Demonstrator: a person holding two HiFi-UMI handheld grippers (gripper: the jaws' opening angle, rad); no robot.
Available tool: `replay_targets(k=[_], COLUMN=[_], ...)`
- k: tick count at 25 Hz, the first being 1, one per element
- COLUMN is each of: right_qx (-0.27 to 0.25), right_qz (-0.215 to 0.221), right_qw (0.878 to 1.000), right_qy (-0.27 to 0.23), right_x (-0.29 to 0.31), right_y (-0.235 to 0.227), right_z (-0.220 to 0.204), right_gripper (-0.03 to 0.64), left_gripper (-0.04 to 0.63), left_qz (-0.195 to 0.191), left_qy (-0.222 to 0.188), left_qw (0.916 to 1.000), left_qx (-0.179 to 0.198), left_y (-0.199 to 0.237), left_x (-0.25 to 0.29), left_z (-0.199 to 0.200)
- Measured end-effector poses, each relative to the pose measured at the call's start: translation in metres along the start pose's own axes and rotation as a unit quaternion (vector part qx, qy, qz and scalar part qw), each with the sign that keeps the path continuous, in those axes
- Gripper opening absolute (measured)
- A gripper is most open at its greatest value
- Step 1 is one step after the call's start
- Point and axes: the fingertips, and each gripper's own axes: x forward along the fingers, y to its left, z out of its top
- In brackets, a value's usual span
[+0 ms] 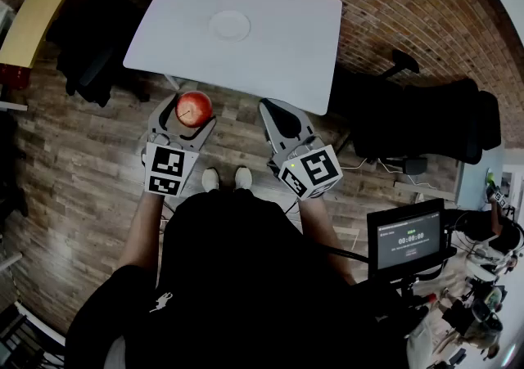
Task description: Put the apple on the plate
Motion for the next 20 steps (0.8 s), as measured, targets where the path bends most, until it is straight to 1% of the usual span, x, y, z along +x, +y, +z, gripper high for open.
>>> replay_targets(k=[5, 12, 16, 20], right_qx=[0.01, 0.005, 0.021, 0.029], right_qz=[0.0, -0.003, 0.012, 0.017], right_qw=[1.0, 1.0, 1.0, 0.999], right_qy=[0.0, 0.0, -0.008, -0.016], right_x=[-0.007, -0.017, -0.022, -0.028], right_y=[-0.003, -0.009, -0.008, -0.012], right_z=[-0.005, -0.004, -0.002, 0.002], right_gripper=[0.003, 0.003, 0.003, 0.003], left_gripper=[0.393, 0.393, 0.393, 0.392], left_qz=[-0.01, -0.013, -0.012, -0.011], left_qy=[0.005, 0.002, 0.003, 0.004], left_qw=[0.9999, 0.9999, 0.9999, 0.9998], left_qx=[0.0, 0.009, 0.012, 0.014], left_y=[-0.011, -0.021, -0.025, -0.029], left_x=[0.005, 0.009, 0.009, 0.011], left_z=[-0.001, 0.007, 0.01, 0.013])
